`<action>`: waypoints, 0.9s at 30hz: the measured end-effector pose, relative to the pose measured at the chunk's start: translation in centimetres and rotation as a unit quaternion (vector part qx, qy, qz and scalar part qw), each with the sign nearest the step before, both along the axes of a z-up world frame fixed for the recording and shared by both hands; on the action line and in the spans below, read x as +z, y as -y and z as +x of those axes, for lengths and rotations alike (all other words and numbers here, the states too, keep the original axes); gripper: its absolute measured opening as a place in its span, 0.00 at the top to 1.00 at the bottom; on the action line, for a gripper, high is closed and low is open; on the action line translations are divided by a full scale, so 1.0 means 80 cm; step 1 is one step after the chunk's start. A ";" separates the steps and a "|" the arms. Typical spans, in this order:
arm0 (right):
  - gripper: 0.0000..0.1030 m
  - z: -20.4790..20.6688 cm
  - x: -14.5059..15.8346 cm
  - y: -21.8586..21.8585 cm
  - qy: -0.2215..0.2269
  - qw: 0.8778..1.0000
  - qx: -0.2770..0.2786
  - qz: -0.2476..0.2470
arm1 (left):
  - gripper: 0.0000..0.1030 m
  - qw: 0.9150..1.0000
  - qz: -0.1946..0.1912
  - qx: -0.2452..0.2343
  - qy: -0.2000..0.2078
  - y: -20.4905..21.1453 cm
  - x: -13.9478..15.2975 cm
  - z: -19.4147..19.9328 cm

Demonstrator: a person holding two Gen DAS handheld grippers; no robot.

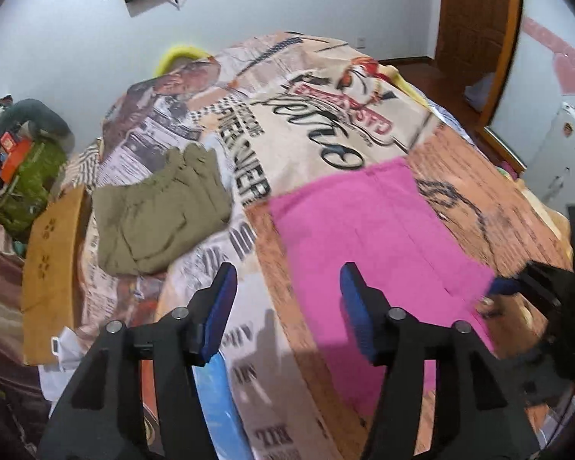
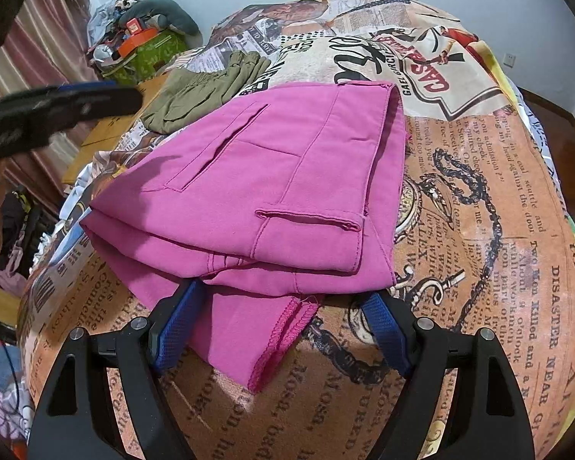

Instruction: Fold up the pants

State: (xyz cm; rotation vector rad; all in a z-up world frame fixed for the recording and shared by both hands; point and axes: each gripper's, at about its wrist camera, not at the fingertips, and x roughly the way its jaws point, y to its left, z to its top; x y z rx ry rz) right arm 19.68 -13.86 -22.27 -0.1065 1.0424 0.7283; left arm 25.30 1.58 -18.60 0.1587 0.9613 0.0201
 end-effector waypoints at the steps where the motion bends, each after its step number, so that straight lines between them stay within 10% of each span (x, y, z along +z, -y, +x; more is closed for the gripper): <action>1: 0.23 0.000 0.001 0.000 0.001 1.000 0.000 0.000 | 0.40 1.000 0.000 0.001 0.001 -0.003 0.002 0.009; 5: 0.23 0.002 0.001 0.001 0.006 1.000 0.001 -0.004 | 0.16 1.000 0.010 0.010 0.010 -0.014 0.004 0.049; 15: 0.23 0.008 -0.003 0.001 0.002 1.000 0.014 -0.002 | 0.12 0.995 0.047 -0.019 -0.084 0.003 -0.065 0.132; 27: 0.23 0.012 0.004 0.019 0.012 1.000 0.003 -0.010 | 0.00 0.993 0.092 -0.027 -0.074 0.001 -0.123 0.132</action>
